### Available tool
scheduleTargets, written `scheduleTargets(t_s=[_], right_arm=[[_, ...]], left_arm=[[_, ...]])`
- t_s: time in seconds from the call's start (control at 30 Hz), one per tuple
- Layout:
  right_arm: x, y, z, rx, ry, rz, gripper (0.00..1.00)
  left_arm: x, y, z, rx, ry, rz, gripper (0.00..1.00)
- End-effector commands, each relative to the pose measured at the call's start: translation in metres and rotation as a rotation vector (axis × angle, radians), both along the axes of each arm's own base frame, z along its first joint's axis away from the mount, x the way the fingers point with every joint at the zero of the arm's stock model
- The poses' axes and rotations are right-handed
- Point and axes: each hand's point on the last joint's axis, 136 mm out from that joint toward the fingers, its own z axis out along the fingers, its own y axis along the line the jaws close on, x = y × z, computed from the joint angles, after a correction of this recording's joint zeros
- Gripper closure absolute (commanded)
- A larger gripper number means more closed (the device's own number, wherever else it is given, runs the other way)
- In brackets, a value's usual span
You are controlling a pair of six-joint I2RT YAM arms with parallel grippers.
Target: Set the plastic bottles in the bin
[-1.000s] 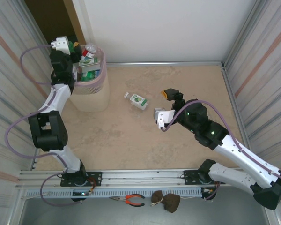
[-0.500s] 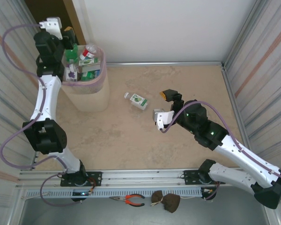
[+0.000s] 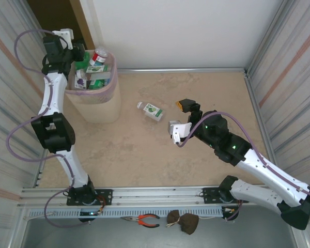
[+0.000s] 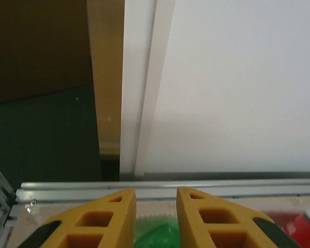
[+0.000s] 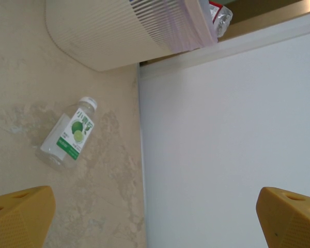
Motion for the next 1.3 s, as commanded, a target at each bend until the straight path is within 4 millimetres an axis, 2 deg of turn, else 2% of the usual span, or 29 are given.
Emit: scheduleTargets(t_s=[0.0, 0.2, 0.33, 0.4, 0.5, 0.63, 0.73, 0.9, 1.1, 1.27], right_arm=[[0.0, -0.002, 0.006, 0.032, -0.007, -0.022, 0.01], [0.001, 0.0, 0.005, 0.025, 0.0, -0.017, 0.01], [0.003, 0.001, 0.007, 0.033, 0.008, -0.025, 0.01], [0.005, 0.001, 0.011, 0.059, 0.029, -0.044, 0.01], [0.01, 0.001, 0.017, 0.107, 0.069, -0.085, 0.01], [0.019, -0.002, 0.019, 0.169, 0.147, -0.15, 0.02], [0.023, -0.003, 0.02, 0.213, 0.202, -0.182, 0.02], [0.02, -0.002, 0.022, 0.247, 0.243, -0.173, 0.02], [0.018, -0.001, 0.023, 0.245, 0.251, -0.169, 0.02], [0.016, -0.002, 0.025, 0.242, 0.247, -0.167, 0.02]], left_arm=[[-0.019, 0.0, -0.015, 0.015, 0.077, 0.016, 0.74], [-0.03, 0.007, -0.053, 0.023, 0.166, 0.039, 0.74], [-0.028, 0.007, -0.062, 0.0, 0.195, 0.019, 0.74], [-0.027, 0.004, -0.051, -0.003, 0.166, 0.004, 0.74], [-0.03, -0.001, -0.023, -0.008, 0.107, -0.022, 0.71], [-0.041, -0.01, 0.016, -0.018, 0.034, -0.059, 0.66], [-0.049, -0.016, 0.037, -0.04, -0.004, -0.081, 0.63], [-0.054, -0.043, 0.065, -0.083, -0.065, -0.146, 0.6], [-0.046, -0.079, 0.075, -0.032, -0.082, -0.179, 0.57], [-0.031, -0.102, 0.06, 0.036, -0.031, -0.2, 0.6]])
